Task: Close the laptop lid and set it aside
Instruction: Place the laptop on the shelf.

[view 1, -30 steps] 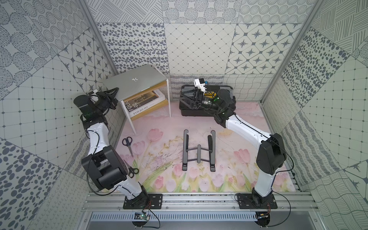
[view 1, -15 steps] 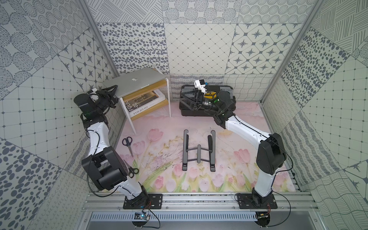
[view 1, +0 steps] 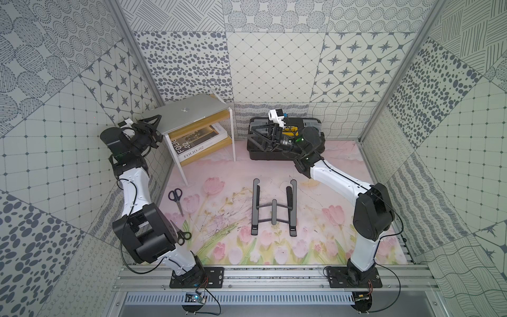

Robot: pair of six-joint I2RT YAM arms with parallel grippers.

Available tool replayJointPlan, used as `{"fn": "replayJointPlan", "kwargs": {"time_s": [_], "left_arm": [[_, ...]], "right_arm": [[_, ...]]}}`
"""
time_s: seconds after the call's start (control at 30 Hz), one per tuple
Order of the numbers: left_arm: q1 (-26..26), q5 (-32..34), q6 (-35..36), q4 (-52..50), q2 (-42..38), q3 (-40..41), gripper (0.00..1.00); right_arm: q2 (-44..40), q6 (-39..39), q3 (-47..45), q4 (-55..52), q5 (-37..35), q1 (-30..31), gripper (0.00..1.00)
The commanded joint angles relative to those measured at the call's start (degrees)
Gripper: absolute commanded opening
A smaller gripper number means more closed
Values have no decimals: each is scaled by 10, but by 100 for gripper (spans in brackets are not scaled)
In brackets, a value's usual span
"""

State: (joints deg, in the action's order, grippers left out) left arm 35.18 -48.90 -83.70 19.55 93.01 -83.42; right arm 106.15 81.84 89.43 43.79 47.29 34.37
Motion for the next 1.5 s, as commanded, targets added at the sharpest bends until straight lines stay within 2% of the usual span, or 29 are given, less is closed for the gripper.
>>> {"fn": "replayJointPlan", "kwargs": {"time_s": [0.0, 0.23, 0.6, 0.83, 0.9, 0.97, 1.03, 1.2, 1.3, 1.47], "left_arm": [[-7, -59, 110, -102, -5, -4, 49], [-7, -33, 225, -217, -11, -6, 50], [-7, 13, 305, -281, -14, 8, 56], [-7, 38, 334, -302, -26, 19, 68], [-7, 51, 352, -321, -31, 15, 75], [-7, 59, 359, -331, -39, 13, 78], [-6, 63, 363, -338, -47, 13, 86], [-1, 73, 369, -356, -73, 13, 95], [4, 93, 383, -375, -105, 8, 98], [17, 139, 410, -413, -173, -6, 99]], "right_arm": [[13, 4, -8, 38, 3, -1, 97], [17, 12, -15, 53, 5, -1, 97], [19, 19, -22, 67, 9, -3, 97], [24, 23, -21, 73, 11, -3, 97], [24, 23, -21, 74, 11, -3, 97], [21, 23, -21, 74, 11, -3, 97], [19, 21, -21, 72, 11, -3, 97], [13, 14, -22, 62, 11, -3, 97], [5, 3, -26, 48, 12, -3, 97], [-14, -30, -35, 6, 11, -3, 97]]}}
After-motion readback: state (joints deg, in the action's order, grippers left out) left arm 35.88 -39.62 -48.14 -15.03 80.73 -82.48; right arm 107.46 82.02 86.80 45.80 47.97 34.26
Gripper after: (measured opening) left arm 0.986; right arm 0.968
